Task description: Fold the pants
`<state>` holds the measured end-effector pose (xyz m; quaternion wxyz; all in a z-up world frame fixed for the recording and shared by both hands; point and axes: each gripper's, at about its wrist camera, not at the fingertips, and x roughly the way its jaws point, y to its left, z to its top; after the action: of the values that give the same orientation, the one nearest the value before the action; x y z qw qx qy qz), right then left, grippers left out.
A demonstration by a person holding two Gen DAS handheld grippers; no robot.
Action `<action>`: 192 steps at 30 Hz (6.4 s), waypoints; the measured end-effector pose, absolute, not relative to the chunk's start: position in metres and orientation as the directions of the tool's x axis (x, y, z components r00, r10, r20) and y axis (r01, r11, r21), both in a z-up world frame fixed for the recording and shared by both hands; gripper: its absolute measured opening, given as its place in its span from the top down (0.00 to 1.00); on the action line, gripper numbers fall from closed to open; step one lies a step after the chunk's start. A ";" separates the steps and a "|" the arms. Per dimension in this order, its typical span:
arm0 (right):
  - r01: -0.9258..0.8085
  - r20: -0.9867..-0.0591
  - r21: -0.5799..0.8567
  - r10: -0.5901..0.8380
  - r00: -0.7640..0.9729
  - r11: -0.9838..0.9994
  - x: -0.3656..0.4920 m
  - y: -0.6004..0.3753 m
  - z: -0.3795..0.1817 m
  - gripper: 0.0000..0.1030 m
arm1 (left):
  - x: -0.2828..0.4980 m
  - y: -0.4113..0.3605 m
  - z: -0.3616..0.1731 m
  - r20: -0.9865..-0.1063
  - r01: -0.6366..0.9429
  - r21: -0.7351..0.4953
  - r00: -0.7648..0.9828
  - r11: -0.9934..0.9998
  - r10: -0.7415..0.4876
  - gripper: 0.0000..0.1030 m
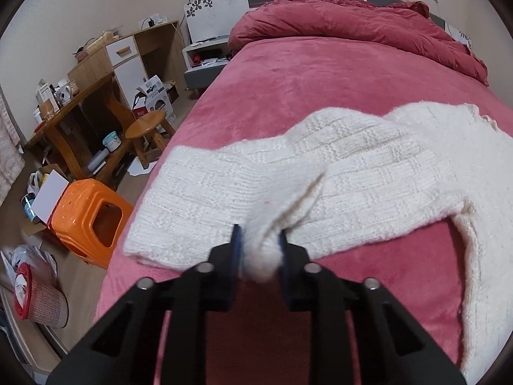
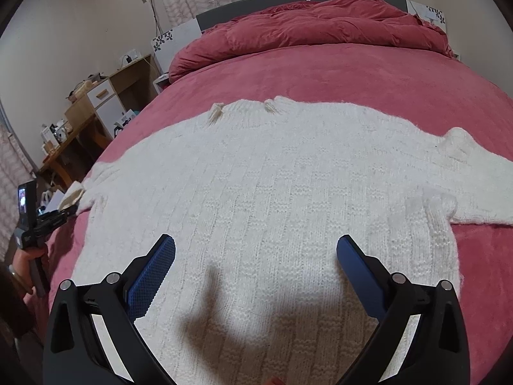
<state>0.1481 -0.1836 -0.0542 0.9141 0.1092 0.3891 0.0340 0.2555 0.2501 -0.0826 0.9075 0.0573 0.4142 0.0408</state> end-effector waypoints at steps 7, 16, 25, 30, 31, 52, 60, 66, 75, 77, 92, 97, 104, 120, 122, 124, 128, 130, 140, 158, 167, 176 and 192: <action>0.077 -0.749 0.211 0.110 0.654 0.974 0.152 -0.192 -0.061 0.03 | 0.243 0.268 -0.050 -0.710 -0.079 0.066 0.696 0.995 0.103 0.94; 0.131 -0.793 0.181 0.066 0.605 0.975 0.154 -0.199 -0.069 0.03 | 0.217 0.230 0.035 -0.580 0.031 -0.091 0.811 0.995 -0.078 0.94; 0.119 -0.774 0.162 0.051 0.631 0.980 0.146 -0.199 -0.059 0.03 | 0.189 0.113 0.079 -0.517 0.318 -0.160 0.779 0.934 -0.354 0.94; 0.124 -0.772 0.221 0.096 0.628 0.967 0.144 -0.205 -0.059 0.03 | 0.176 0.032 0.064 -0.535 0.439 -0.206 0.697 0.874 -0.477 0.94; 0.126 -0.772 0.232 0.104 0.627 0.965 0.144 -0.206 -0.060 0.03 | 0.174 0.020 0.059 -0.543 0.452 -0.210 0.684 0.867 -0.488 0.94; 0.021 -0.722 0.512 0.418 0.551 0.859 0.147 -0.200 -0.079 0.25 | 0.154 0.060 -0.045 -0.608 0.264 -0.232 0.712 0.936 -0.351 0.34; 0.097 -0.688 0.622 0.484 0.541 0.777 0.156 -0.200 -0.096 0.39 | 0.146 0.133 -0.069 -0.657 0.117 -0.026 0.746 0.993 -0.105 0.35; 0.075 -0.700 0.591 0.464 0.543 0.803 0.158 -0.190 -0.094 0.59 | 0.175 0.140 -0.083 -0.707 0.065 -0.015 0.705 0.998 -0.056 0.35; 0.004 -0.649 0.633 0.528 0.548 0.774 0.165 -0.192 -0.087 0.94 | 0.199 0.135 -0.095 -0.722 0.010 -0.003 0.692 1.000 -0.009 0.20; -0.031 -0.614 0.631 0.523 0.591 0.775 0.167 -0.197 -0.072 0.94 | 0.202 0.138 -0.096 -0.728 -0.006 -0.009 0.686 1.000 -0.002 0.17; 0.010 -0.546 0.463 0.276 0.791 0.886 0.220 -0.253 -0.033 0.94 | 0.263 0.084 -0.084 -0.623 -0.048 0.350 0.733 0.935 0.271 0.12; 0.069 -0.579 0.491 0.266 0.771 0.868 0.242 -0.270 -0.054 0.94 | 0.270 0.093 -0.091 -0.607 -0.138 0.365 0.715 0.921 0.348 0.09; 0.115 -0.649 0.520 0.304 0.697 0.846 0.250 -0.274 -0.086 0.92 | 0.256 0.089 -0.093 -0.578 -0.128 0.355 0.748 0.926 0.325 0.09; 0.102 -0.669 0.493 0.302 0.679 0.864 0.257 -0.249 -0.083 0.93 | 0.251 0.117 -0.098 -0.587 -0.270 0.315 0.698 0.910 0.410 0.07; 0.119 -0.674 0.508 0.308 0.672 0.853 0.259 -0.257 -0.092 0.93 | 0.251 0.113 -0.104 -0.615 -0.254 0.338 0.669 0.906 0.417 0.06; 0.100 -0.651 0.533 0.331 0.683 0.840 0.257 -0.260 -0.092 0.91 | 0.249 0.114 -0.101 -0.629 -0.245 0.323 0.666 0.914 0.401 0.06; 0.100 -0.654 0.483 0.282 0.702 0.870 0.248 -0.260 -0.084 0.66 | 0.224 0.111 -0.089 -0.588 -0.279 0.341 0.682 0.898 0.435 0.06; 0.136 -0.666 0.450 0.230 0.710 0.883 0.243 -0.263 -0.079 0.54 | 0.207 0.108 -0.081 -0.561 -0.298 0.315 0.708 0.901 0.430 0.04; 0.234 -0.672 0.353 0.072 0.737 0.906 0.205 -0.287 -0.057 0.32 | 0.173 0.099 -0.063 -0.603 -0.275 0.186 0.726 0.943 0.331 0.02; 0.686 -0.649 0.636 -0.235 0.723 0.354 0.055 -0.491 -0.088 0.33 | 0.184 0.069 -0.104 -0.685 0.014 0.039 0.729 0.999 0.016 0.02; 0.598 -0.527 0.742 -0.288 0.799 0.302 0.030 -0.555 -0.105 0.44 | 0.198 0.088 -0.125 -0.742 0.002 -0.122 0.664 0.993 -0.093 0.02; 0.578 -0.485 0.778 -0.351 0.801 0.245 0.027 -0.595 -0.115 0.62 | 0.198 0.094 -0.127 -0.740 0.001 -0.138 0.664 0.990 -0.104 0.02; 0.534 -0.414 0.716 -0.343 0.843 0.450 0.060 -0.544 -0.038 0.92 | 0.197 0.091 -0.127 -0.742 -0.001 -0.134 0.664 0.991 -0.099 0.02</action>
<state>0.0601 -0.5443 -0.0383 0.8449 0.4559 0.1050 -0.2596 0.1974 0.0915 -0.1272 0.9099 -0.0614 0.4093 -0.0269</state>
